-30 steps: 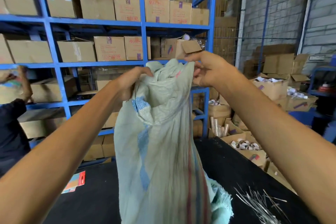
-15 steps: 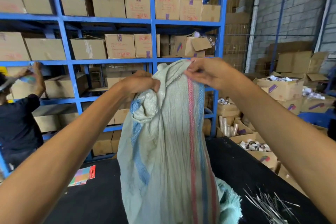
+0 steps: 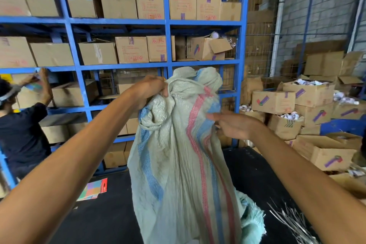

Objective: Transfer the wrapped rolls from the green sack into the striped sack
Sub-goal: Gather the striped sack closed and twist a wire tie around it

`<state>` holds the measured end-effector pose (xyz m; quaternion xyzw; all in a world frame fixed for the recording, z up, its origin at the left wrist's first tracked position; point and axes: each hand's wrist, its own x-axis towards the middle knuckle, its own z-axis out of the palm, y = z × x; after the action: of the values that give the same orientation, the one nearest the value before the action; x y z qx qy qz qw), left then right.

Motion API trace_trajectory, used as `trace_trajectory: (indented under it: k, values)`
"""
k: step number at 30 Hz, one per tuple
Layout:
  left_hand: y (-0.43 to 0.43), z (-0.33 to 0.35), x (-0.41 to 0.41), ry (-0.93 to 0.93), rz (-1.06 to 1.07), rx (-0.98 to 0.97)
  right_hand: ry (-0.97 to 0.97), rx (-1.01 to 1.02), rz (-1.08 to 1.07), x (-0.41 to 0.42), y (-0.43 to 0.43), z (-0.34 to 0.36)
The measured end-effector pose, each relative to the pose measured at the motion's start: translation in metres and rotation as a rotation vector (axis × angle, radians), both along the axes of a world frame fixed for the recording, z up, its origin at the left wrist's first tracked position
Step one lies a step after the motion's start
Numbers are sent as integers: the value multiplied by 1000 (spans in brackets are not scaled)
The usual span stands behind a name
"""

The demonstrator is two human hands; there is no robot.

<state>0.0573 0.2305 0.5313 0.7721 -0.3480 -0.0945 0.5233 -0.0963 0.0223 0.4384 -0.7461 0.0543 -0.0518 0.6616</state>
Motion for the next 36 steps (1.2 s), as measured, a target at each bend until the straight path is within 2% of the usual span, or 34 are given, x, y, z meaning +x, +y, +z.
trace_trajectory:
  k: [4,7,9,12,15,16,17,18,19,21,22,23,25,27,31,34,36]
  values:
    - [-9,7,-9,-9,-64,31,-18,-293,82,14,35,-12]
    - [-23,14,-30,-67,-178,89,-93,-522,15,52,64,-31]
    - [-31,18,-41,-121,-243,149,-205,-440,-175,74,75,-49]
    - [-25,25,-40,-105,-346,191,-320,-91,-487,81,79,-57]
    - [7,30,-20,9,-346,-41,-377,-6,-554,78,66,-56]
    - [20,25,-8,-1,-297,-117,-371,25,-544,74,63,-53]
    - [34,15,7,-55,-232,-112,-364,49,-534,69,62,-50]
    - [45,-2,20,-127,-174,-4,-369,65,-532,67,60,-49]
    - [54,-26,31,-180,-146,189,-402,72,-533,65,60,-45]
    - [56,-88,42,-183,-209,584,-426,72,-557,63,63,-38]
    - [52,-119,41,-146,-293,665,-430,63,-552,63,66,-34]
    - [44,-144,32,-81,-380,627,-437,61,-517,65,69,-33]
    - [21,-178,8,87,-469,417,-427,22,-445,67,79,-27]
    - [-5,-196,-14,211,-444,203,-389,-46,-368,66,89,-20]
    - [-43,-213,-34,404,-298,-128,-156,-292,-149,54,88,2]
    - [-49,-225,-29,572,-183,-267,38,-478,-30,32,57,10]
    - [-46,-232,-20,626,-187,-310,138,-509,73,18,26,-6]
